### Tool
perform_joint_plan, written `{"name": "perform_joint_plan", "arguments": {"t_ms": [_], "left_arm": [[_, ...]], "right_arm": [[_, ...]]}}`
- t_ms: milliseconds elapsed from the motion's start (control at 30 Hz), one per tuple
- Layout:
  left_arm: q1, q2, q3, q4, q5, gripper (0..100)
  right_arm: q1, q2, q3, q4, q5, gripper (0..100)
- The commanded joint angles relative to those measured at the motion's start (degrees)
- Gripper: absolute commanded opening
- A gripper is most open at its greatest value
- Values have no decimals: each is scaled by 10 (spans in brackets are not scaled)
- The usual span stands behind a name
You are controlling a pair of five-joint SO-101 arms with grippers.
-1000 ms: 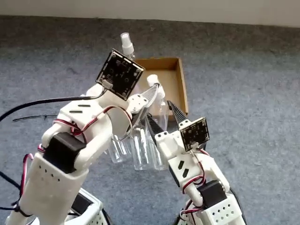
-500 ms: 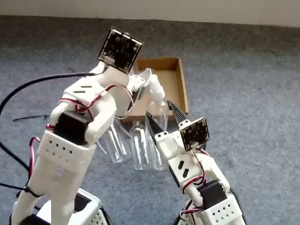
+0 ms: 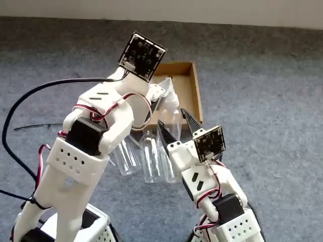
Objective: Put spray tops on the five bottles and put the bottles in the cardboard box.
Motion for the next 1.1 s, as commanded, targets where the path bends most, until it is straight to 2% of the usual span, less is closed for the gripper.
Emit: {"name": "perform_joint_plan", "arguments": {"t_ms": [0,567,700,1067], "left_arm": [[29,2,-20,-11,-4,146],[35,4,-4,-11,-5,146],[33,4,11,-14,-36,146],[28,-1,0,-12,-40,146]], "right_arm": [[3,-5,-10,-14,-5,5],[3,-6,-10,-14,-5,5],[3,-7,-10,-14,-5,5],[3,-7,-10,-14,-5,5]]}}
